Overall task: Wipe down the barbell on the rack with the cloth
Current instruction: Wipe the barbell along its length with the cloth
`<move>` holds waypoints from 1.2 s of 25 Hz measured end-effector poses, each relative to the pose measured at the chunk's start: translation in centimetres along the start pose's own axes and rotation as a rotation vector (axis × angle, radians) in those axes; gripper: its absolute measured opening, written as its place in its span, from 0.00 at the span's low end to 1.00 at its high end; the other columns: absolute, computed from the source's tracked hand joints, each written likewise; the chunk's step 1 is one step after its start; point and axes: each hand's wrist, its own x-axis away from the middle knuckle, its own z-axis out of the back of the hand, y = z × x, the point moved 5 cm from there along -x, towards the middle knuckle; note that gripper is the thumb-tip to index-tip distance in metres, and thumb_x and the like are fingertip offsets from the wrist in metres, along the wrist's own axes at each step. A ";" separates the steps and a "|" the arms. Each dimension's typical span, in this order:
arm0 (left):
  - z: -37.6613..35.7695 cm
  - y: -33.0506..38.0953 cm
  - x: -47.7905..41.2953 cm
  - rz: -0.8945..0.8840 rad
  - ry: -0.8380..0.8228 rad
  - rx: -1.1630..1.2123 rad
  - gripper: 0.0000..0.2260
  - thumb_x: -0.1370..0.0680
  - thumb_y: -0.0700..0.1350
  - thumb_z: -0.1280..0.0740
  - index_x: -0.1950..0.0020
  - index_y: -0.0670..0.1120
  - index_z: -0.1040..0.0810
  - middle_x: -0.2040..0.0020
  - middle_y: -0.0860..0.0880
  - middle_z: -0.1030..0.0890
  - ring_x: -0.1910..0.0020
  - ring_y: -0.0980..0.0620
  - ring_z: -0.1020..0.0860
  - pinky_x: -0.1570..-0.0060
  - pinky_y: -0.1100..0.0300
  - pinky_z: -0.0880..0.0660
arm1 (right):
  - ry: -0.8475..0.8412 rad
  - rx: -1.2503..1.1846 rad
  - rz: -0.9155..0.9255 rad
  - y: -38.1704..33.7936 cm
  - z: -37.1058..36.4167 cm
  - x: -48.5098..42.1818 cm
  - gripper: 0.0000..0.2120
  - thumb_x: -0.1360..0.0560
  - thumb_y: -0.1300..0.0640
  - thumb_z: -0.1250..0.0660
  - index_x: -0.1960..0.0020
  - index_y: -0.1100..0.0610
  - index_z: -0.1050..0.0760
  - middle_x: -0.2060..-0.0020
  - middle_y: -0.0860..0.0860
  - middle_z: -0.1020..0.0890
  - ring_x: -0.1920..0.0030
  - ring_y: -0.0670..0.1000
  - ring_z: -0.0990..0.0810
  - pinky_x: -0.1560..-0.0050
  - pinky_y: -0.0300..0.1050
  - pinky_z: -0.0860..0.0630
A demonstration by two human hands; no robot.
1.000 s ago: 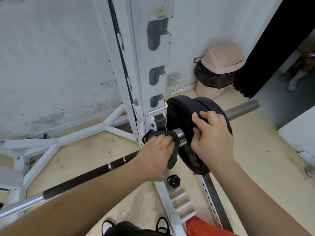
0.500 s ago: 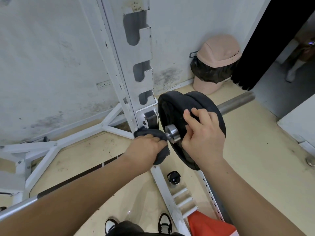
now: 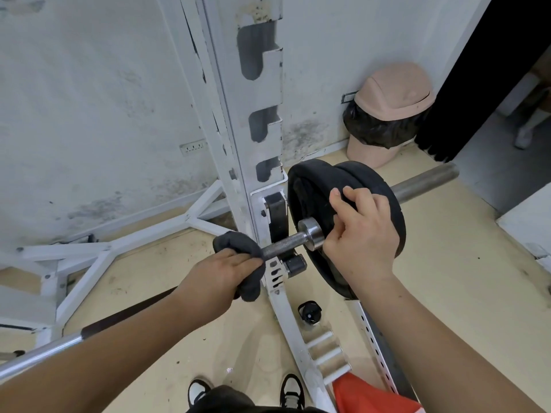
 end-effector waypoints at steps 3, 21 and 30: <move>0.4 2.7 -5.4 -0.080 0.017 -0.015 0.28 0.34 0.36 0.25 0.35 0.47 0.21 0.47 0.50 0.16 0.48 0.46 0.20 0.51 0.54 0.21 | -0.014 0.010 -0.016 -0.4 0.0 -0.1 0.23 0.31 0.64 0.34 0.38 0.53 0.18 0.45 0.50 0.18 0.46 0.56 0.25 0.67 0.44 0.27; -0.1 5.0 -8.8 0.011 -0.017 -0.040 0.18 0.33 0.40 0.29 0.45 0.52 0.26 0.49 0.54 0.20 0.47 0.49 0.23 0.50 0.57 0.27 | -0.022 0.052 0.066 -0.2 0.5 0.2 0.23 0.32 0.64 0.35 0.38 0.56 0.18 0.45 0.53 0.18 0.47 0.58 0.23 0.67 0.45 0.24; 0.0 5.2 -10.3 0.001 -0.012 -0.030 0.14 0.30 0.43 0.28 0.47 0.51 0.24 0.52 0.53 0.19 0.52 0.47 0.23 0.54 0.52 0.27 | -0.043 0.045 0.055 -0.6 0.0 0.0 0.25 0.30 0.62 0.39 0.35 0.58 0.20 0.43 0.54 0.19 0.44 0.58 0.24 0.59 0.50 0.22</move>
